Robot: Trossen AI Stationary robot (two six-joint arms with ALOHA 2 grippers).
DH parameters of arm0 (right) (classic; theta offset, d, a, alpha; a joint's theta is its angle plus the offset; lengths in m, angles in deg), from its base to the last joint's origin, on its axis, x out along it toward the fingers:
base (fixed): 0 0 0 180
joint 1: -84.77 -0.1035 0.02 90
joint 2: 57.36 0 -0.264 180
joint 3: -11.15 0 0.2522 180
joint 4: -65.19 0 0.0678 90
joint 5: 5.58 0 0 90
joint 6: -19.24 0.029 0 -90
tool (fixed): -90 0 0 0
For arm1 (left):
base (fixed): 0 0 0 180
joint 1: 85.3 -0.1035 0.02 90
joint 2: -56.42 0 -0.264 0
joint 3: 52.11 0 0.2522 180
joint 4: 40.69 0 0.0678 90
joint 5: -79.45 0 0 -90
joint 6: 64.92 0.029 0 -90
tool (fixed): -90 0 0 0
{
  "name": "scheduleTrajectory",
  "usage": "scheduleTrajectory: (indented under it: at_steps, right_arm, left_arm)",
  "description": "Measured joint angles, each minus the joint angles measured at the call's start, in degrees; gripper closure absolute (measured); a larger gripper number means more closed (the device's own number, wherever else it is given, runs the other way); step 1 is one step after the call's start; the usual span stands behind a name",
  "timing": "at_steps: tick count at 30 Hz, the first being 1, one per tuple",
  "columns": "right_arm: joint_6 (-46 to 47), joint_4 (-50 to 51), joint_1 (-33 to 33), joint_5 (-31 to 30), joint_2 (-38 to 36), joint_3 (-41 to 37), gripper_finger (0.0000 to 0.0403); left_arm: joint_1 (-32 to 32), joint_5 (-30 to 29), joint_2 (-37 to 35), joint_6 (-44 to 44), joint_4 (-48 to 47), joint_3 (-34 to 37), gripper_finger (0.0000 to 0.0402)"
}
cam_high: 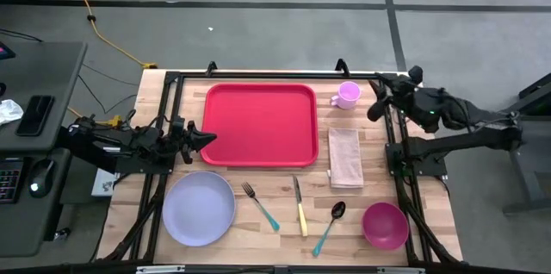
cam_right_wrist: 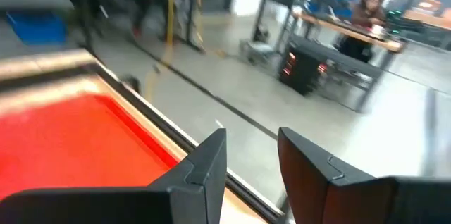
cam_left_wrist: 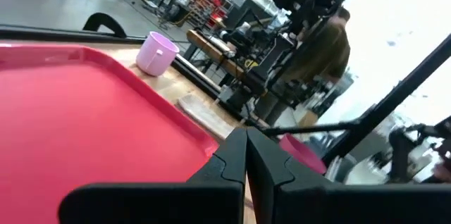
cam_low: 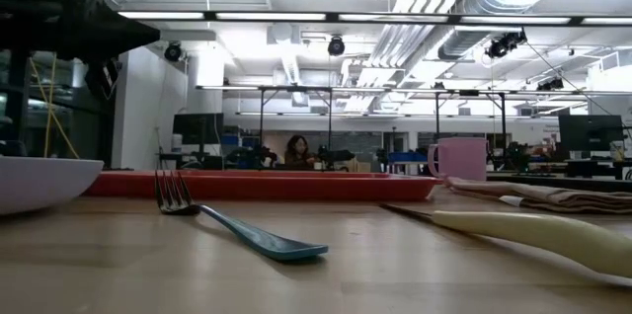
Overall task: Set up tray
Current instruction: Put the pink mug on the top left of the red serving tray
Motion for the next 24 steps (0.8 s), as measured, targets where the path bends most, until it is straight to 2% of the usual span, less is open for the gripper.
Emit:
scheduleTrajectory:
  at_steps: [3,11,19,24]
  right_arm:
    - [3.2,6.5,2.5,1.3,5.6,6.0,0.0295]
    - [10.5,19.7,15.2,13.7,15.7,17.1,0.0295]
    - [12.2,23.7,30.1,30.2,20.5,19.6,0.0295]
    - [13.6,25.1,37.0,35.0,24.3,19.6,0.0295]
  left_arm:
    - [0.0,-0.1,0.0,-1.9,1.0,0.0,0.0362]
    - [0.0,-1.0,0.0,-2.0,4.1,0.0,0.0362]
    - [0.0,-1.0,0.0,-2.0,4.8,0.0,0.0362]
    - [0.0,-1.0,0.0,-5.4,4.7,0.0,0.0362]
